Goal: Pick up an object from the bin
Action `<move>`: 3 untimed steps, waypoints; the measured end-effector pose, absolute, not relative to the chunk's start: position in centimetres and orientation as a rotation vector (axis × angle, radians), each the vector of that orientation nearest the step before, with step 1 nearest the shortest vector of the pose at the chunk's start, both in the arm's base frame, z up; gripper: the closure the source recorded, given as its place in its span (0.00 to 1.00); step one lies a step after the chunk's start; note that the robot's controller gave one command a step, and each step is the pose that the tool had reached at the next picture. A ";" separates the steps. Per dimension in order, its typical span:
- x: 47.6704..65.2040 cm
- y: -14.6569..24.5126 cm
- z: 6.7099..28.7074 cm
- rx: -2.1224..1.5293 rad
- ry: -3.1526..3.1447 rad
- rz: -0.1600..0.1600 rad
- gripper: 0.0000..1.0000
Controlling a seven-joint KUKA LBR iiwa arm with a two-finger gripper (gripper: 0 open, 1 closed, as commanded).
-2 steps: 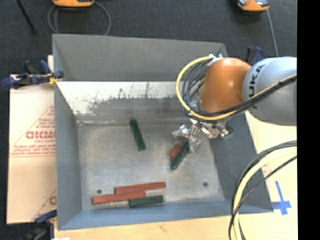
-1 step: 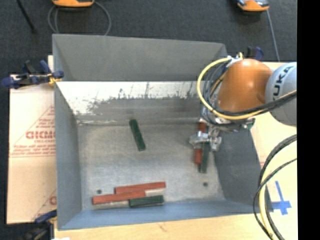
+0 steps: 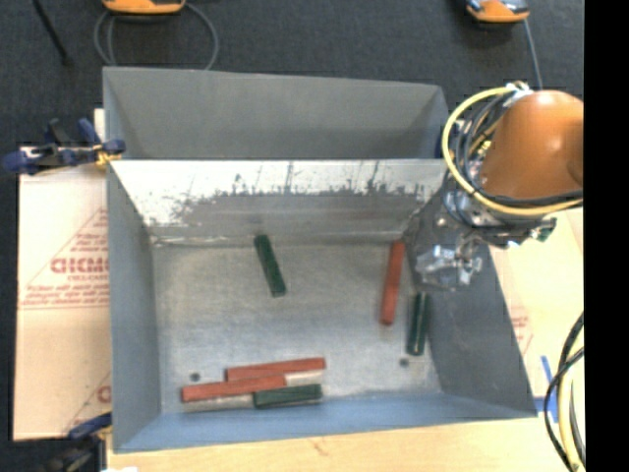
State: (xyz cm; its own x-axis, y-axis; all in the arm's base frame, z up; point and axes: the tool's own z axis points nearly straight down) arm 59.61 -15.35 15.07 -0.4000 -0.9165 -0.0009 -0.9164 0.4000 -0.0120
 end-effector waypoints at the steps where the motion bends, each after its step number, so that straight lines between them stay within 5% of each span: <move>1: 59.5 -15.0 14.6 -1.717 2.626 0.000 0.00; 2: 62.0 -8.2 7.1 -2.161 2.270 -0.003 0.00; 3: 62.0 -8.4 7.3 -2.151 2.279 -0.005 1.00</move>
Offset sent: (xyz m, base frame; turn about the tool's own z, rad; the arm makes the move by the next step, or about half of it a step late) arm 0.0000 0.0000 0.0000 0.0000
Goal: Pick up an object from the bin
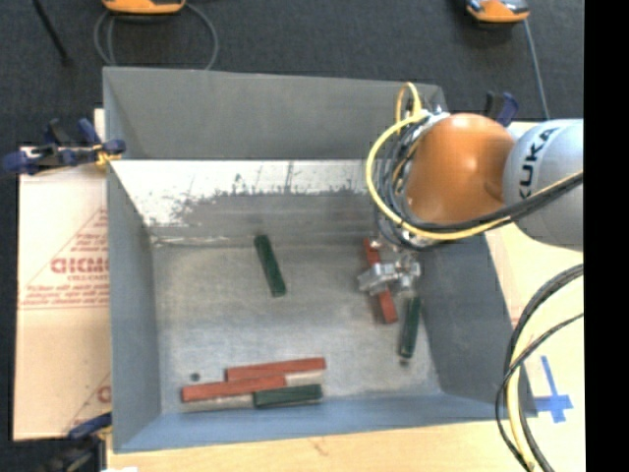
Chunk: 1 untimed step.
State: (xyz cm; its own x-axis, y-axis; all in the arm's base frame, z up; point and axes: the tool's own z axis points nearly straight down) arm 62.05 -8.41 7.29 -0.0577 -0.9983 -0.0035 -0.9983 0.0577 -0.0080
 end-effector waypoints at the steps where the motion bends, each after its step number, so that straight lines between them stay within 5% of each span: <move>1: 59.4 -4.6 20.3 -2.305 2.125 -0.010 1.00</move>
Offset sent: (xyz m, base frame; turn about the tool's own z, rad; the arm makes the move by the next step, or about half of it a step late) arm -0.0281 0.0374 0.1246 -0.1412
